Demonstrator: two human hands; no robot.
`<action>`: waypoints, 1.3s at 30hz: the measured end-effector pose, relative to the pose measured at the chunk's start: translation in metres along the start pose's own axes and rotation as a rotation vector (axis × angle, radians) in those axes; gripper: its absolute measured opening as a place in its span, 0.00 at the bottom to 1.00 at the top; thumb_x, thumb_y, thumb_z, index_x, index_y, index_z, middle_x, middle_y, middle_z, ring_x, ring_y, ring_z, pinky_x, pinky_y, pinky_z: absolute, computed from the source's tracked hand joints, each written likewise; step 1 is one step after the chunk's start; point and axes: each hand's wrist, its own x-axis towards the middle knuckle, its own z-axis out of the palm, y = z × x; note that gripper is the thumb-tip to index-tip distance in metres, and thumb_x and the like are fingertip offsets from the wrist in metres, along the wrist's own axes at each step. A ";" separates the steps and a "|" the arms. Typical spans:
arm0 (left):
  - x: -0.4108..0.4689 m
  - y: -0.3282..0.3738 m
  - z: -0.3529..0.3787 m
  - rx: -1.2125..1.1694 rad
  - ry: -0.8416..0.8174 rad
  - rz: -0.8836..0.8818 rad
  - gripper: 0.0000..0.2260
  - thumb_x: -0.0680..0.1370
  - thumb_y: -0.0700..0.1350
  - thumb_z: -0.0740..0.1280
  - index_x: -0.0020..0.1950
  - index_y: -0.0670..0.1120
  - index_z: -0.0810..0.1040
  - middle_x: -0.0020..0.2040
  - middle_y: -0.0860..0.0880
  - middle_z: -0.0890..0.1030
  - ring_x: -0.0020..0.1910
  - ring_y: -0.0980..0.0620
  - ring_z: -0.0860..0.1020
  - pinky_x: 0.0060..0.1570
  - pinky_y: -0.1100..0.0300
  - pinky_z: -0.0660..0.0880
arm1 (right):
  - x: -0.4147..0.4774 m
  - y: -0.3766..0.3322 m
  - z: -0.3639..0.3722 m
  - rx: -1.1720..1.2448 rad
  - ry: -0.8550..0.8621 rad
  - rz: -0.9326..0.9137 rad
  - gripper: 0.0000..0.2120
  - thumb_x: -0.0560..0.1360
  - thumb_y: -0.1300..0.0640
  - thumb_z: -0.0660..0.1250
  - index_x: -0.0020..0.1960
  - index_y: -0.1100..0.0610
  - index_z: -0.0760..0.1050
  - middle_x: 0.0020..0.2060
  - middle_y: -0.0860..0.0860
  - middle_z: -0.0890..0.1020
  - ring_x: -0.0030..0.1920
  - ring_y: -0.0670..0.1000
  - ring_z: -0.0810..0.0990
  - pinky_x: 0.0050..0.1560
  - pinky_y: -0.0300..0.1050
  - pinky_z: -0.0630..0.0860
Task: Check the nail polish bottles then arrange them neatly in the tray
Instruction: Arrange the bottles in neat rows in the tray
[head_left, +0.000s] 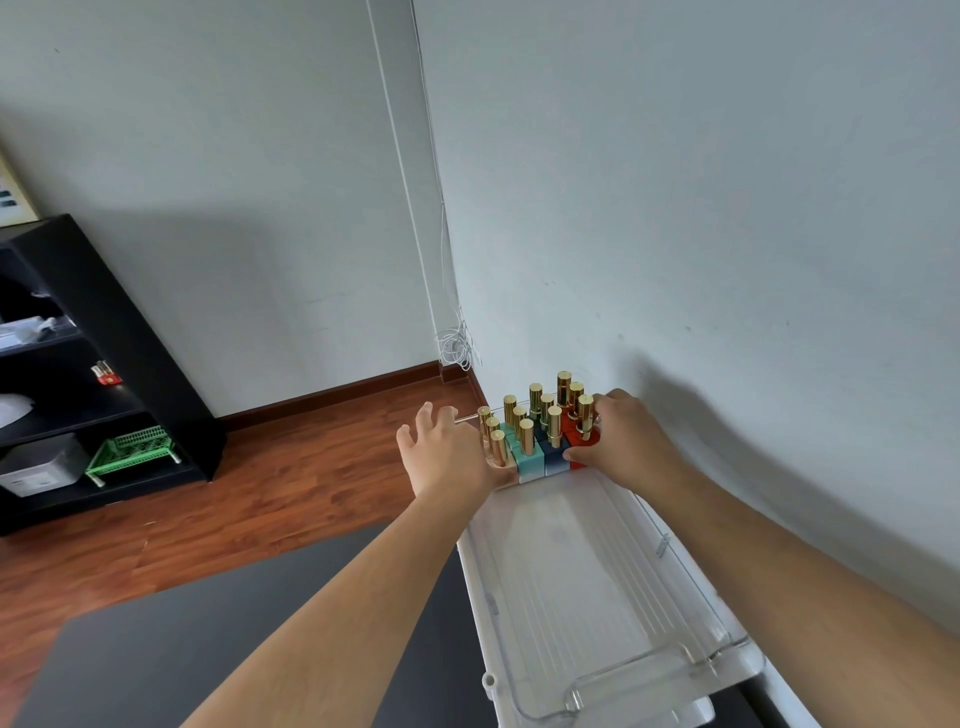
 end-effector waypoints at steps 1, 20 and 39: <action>0.000 0.000 0.000 -0.002 0.001 -0.001 0.25 0.65 0.68 0.69 0.53 0.53 0.81 0.72 0.50 0.66 0.75 0.46 0.54 0.70 0.44 0.54 | 0.000 0.000 0.000 0.007 -0.003 0.001 0.23 0.64 0.48 0.76 0.52 0.59 0.73 0.49 0.55 0.76 0.50 0.55 0.74 0.46 0.48 0.72; -0.005 0.002 -0.002 0.018 0.001 -0.018 0.29 0.64 0.71 0.67 0.54 0.52 0.81 0.72 0.50 0.67 0.74 0.45 0.54 0.69 0.44 0.55 | 0.000 0.003 -0.003 -0.071 -0.004 -0.038 0.21 0.65 0.50 0.75 0.51 0.60 0.74 0.50 0.57 0.76 0.51 0.56 0.74 0.48 0.50 0.73; -0.001 0.004 -0.005 0.027 -0.021 -0.007 0.30 0.64 0.71 0.67 0.55 0.51 0.80 0.72 0.49 0.66 0.74 0.45 0.54 0.69 0.44 0.55 | 0.001 0.005 -0.008 -0.062 -0.028 -0.061 0.18 0.67 0.52 0.74 0.52 0.60 0.76 0.51 0.56 0.77 0.51 0.56 0.74 0.49 0.50 0.74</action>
